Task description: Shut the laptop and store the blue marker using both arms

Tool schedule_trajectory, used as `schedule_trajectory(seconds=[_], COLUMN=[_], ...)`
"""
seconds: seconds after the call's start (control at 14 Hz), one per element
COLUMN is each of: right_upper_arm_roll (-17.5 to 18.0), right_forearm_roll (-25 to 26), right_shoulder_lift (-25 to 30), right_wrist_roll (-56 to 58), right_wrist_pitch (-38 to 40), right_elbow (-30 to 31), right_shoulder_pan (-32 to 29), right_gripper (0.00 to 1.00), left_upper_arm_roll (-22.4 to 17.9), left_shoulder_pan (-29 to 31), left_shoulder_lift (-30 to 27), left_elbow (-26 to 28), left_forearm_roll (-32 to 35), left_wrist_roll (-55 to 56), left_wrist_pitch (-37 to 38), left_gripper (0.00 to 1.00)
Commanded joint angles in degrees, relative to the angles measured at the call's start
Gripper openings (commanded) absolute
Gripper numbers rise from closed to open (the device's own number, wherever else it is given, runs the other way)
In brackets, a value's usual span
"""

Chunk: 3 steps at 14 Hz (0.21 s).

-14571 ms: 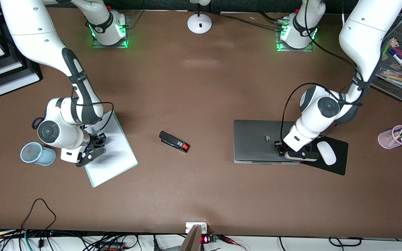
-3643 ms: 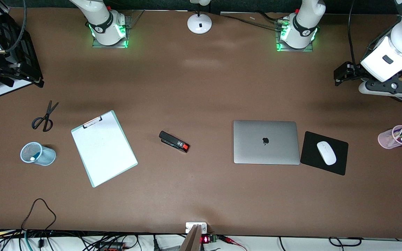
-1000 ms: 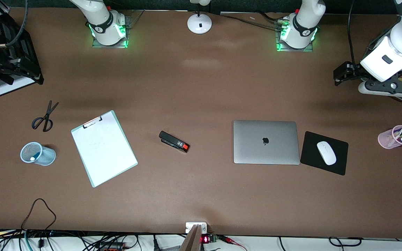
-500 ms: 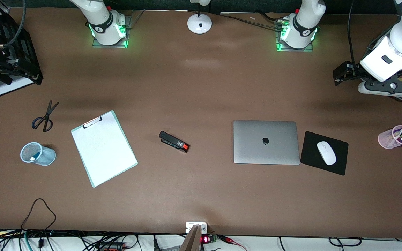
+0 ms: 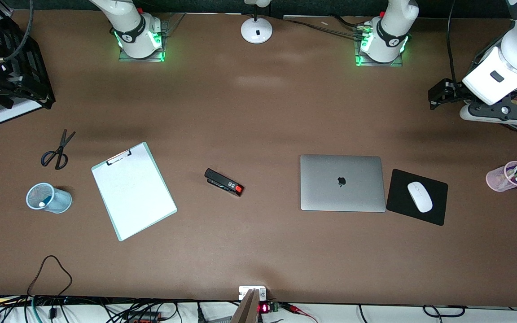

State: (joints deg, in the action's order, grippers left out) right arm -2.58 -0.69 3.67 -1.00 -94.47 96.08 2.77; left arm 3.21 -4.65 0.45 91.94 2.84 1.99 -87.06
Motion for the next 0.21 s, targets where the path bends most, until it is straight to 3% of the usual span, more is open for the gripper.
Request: schedule_trajectory(seconds=[0.0,0.14], right_upper_arm_roll=[0.21,0.21], right_forearm_roll=[0.95,0.95], right_shoulder_lift=[0.9,0.9], right_wrist_roll=[0.56,0.47], right_wrist_pitch=[0.16,0.16], right_elbow=[0.87,0.87], right_shoulder_pan=[-0.05,-0.05], right_gripper=[1.0,1.0], left_upper_arm_roll=[0.13,0.13], left_shoulder_pan=[0.34,0.34], left_shoulder_lift=[0.61,0.61], left_elbow=[-1.59,-1.59], left_forearm_roll=[-1.0,-1.0], left_wrist_roll=[-0.23,0.04], left_wrist_pitch=[1.27,1.27], left_gripper=[1.0,1.0])
